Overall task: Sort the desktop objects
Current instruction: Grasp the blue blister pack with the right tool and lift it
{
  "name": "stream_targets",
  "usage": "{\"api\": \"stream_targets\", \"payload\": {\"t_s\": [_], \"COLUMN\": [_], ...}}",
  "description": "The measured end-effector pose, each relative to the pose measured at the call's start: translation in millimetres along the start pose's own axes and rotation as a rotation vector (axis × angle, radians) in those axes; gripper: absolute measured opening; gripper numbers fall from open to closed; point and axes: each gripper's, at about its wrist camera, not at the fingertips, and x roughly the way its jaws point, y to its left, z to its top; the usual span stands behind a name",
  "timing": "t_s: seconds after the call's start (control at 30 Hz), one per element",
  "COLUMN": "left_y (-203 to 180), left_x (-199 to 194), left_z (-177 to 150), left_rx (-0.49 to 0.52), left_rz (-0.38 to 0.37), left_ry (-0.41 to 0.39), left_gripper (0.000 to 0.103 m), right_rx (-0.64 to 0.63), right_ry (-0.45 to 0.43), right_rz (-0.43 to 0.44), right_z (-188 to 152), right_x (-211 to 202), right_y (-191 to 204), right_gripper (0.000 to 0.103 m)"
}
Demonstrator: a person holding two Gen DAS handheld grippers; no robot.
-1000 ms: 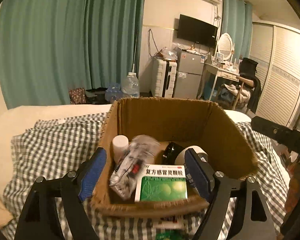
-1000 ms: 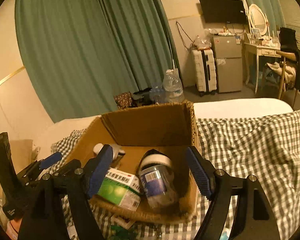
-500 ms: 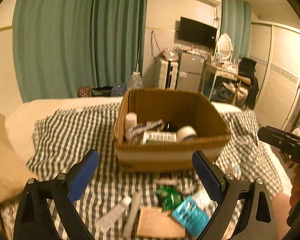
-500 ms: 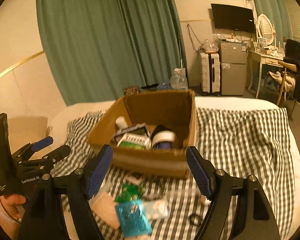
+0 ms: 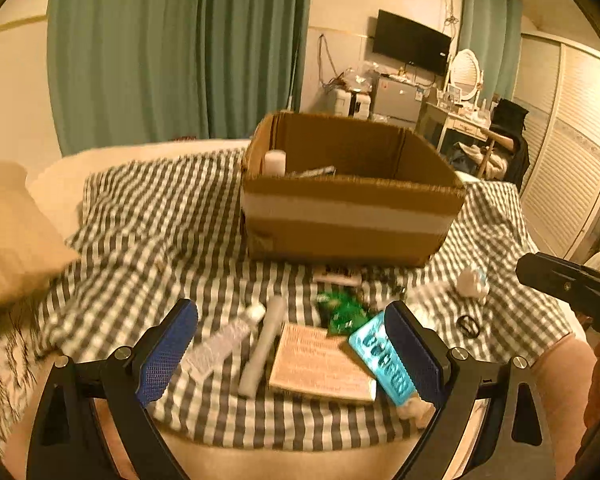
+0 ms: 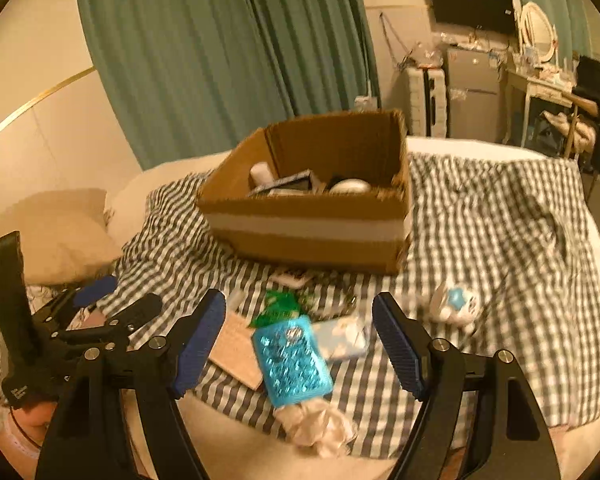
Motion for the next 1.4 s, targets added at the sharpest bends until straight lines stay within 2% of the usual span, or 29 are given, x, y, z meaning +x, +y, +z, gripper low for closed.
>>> {"api": "stream_targets", "payload": {"t_s": [0.13, 0.43, 0.63, 0.87, 0.93, 1.07, 1.23, 1.33, 1.4], "left_y": [5, 3, -4, 5, 7, 10, 5, -3, -11], "left_x": [16, 46, 52, 63, 66, 73, 75, 76, 76], "left_z": [-23, -61, -68, -71, -71, -72, -70, -60, -49], "left_rx": [0.000, 0.056, 0.136, 0.116, 0.106, 0.092, 0.118, 0.200, 0.318], "left_rz": [0.009, 0.016, 0.038, 0.034, 0.031, 0.026, 0.003, -0.045, -0.072], "left_ry": [0.038, 0.094, 0.097, 0.121, 0.124, 0.136, 0.139, 0.125, 0.106], "left_gripper": [0.097, 0.097, 0.097, 0.097, 0.097, 0.097, 0.097, 0.097, 0.097], "right_rx": [-0.023, -0.114, -0.169, -0.231, -0.228, -0.236, -0.168, -0.058, 0.010], "right_ry": [0.048, 0.238, 0.321, 0.376, 0.387, 0.375, 0.252, 0.214, 0.198], "right_rz": [0.022, 0.031, 0.045, 0.018, 0.022, 0.018, 0.019, 0.057, 0.071], "right_z": [-23, -69, -78, -84, -84, -83, -70, -61, -58], "right_x": [23, 82, 109, 136, 141, 140, 112, 99, 95], "right_y": [-3, -6, 4, 12, 9, 10, -1, -22, -36], "right_gripper": [0.076, 0.076, 0.076, 0.076, 0.069, 0.069, 0.069, 0.069, 0.069]}}
